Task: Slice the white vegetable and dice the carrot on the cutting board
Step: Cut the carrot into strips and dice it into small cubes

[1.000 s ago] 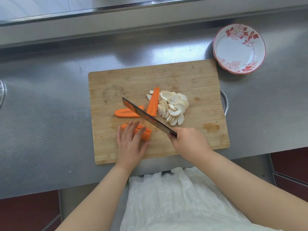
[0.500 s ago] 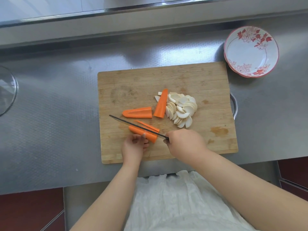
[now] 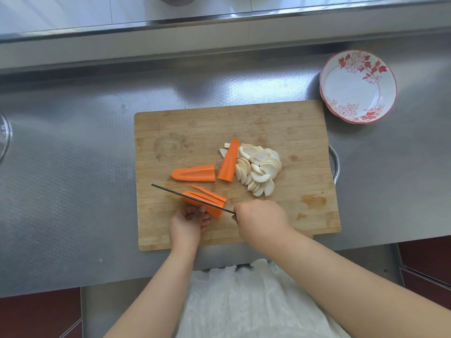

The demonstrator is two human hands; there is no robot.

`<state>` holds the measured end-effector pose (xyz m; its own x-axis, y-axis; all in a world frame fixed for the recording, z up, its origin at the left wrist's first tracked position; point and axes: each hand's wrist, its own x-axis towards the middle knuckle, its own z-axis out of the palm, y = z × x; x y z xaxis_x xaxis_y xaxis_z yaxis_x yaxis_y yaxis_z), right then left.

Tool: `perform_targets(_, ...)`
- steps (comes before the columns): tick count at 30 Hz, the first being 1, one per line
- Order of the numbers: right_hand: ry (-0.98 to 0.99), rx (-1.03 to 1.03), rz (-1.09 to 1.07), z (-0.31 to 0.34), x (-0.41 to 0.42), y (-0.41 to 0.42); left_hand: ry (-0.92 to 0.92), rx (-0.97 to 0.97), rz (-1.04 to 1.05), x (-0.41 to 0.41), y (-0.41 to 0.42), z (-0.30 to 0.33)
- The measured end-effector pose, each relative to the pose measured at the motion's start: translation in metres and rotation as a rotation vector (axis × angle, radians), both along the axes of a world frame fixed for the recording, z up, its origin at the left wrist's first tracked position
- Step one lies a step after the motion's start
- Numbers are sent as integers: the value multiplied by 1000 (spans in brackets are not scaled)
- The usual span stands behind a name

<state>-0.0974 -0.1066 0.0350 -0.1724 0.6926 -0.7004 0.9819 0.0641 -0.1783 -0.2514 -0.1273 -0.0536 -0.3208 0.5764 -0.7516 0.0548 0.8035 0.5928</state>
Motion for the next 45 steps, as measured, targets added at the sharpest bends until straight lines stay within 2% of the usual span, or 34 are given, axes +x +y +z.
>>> perform_targets(17, -31, -179, -100, 13, -15, 14, -47, -56, -2, -1, 7, 5)
perform_targets(45, 11, -128, -119, -17, -12, -3, -60, -51, 2, -1, 7, 7)
